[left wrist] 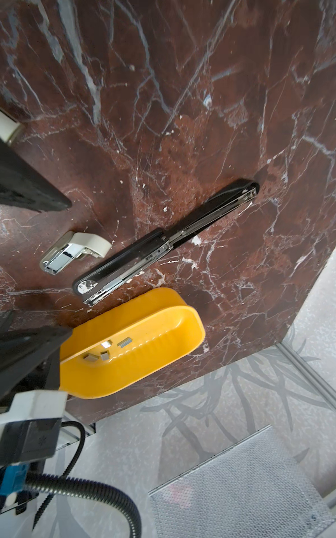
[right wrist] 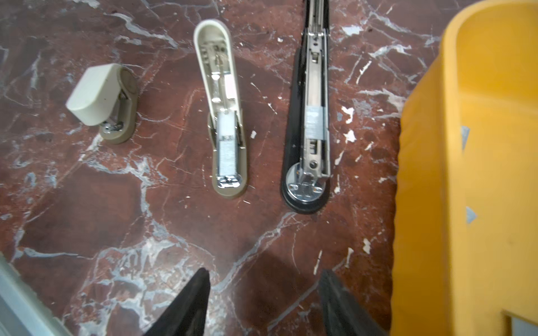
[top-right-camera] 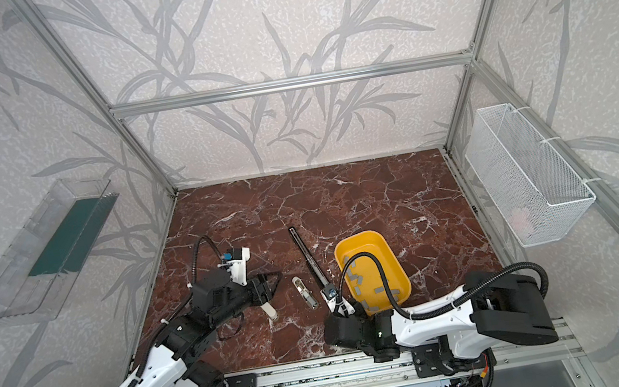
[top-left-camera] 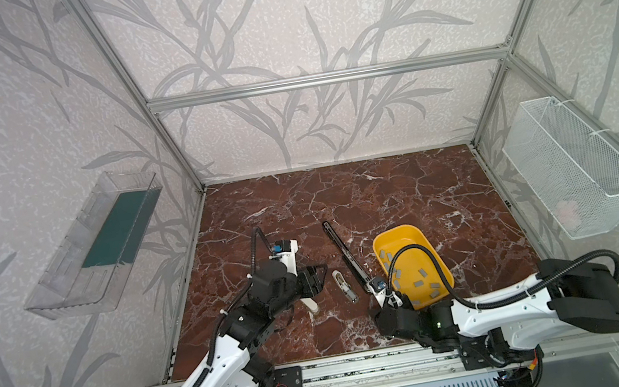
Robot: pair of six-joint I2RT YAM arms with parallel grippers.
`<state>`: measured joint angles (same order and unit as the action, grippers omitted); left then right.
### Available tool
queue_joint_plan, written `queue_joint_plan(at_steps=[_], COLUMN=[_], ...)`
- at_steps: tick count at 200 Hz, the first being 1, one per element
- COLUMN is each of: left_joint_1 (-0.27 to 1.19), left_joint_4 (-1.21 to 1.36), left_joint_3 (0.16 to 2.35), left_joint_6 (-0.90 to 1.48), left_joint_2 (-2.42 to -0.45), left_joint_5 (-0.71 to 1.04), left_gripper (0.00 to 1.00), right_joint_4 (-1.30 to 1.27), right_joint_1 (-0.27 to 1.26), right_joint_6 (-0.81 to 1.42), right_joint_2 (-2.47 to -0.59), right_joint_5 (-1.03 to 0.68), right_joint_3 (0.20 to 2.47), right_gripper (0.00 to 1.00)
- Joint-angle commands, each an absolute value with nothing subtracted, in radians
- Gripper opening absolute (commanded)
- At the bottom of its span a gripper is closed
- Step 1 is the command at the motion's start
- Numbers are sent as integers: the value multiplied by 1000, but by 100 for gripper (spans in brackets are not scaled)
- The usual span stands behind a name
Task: Load the staples into the stapler
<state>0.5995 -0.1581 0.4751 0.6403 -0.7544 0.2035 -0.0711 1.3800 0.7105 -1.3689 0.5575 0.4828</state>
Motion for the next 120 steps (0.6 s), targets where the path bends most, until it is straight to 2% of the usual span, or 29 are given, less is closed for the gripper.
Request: queue_joint_plan(at_steps=[1, 26, 63, 120], left_joint_1=[634, 655, 663, 666], left_joint_4=[-85, -36, 36, 81], left_joint_3=[461, 425, 381, 378], left_joint_6=[650, 657, 675, 671], left_joint_2=[-787, -809, -855, -939], left_joint_5=[172, 162, 165, 178], left_gripper=[63, 63, 63, 58], right_joint_4=[-11, 0, -115, -216], right_joint_1=[1365, 1360, 1376, 1379], right_joint_6=[732, 725, 590, 565], right_joint_2=[-1345, -1327, -1326, -1518], right_joint_5=[604, 604, 506, 456], right_joint_3=[455, 435, 458, 571], right_gripper=[61, 62, 65, 68])
